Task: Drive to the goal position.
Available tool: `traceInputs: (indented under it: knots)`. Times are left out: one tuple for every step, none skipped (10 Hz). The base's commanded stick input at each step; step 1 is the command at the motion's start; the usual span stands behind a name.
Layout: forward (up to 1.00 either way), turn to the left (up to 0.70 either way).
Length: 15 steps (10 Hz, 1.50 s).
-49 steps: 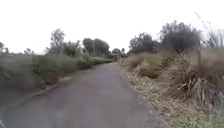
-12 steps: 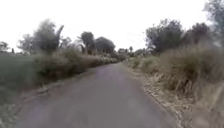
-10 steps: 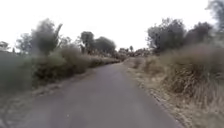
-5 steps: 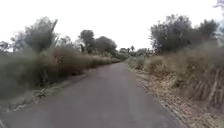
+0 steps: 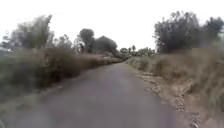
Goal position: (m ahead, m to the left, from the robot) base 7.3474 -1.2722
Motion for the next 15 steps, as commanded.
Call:
traceInputs:
  knots:
    - [1.0,0.0]
    - [1.0,0.0]
    - [1.0,0.0]
    - [1.0,0.0]
    - [1.0,0.0]
    - [1.0,0.0]
    - [1.0,0.0]
    - [1.0,0.0]
    - [1.0,0.0]
    - [1.0,0.0]
    - [1.0,0.0]
    - [1.0,0.0]
    - [1.0,0.0]
    - [1.0,0.0]
    - [1.0,0.0]
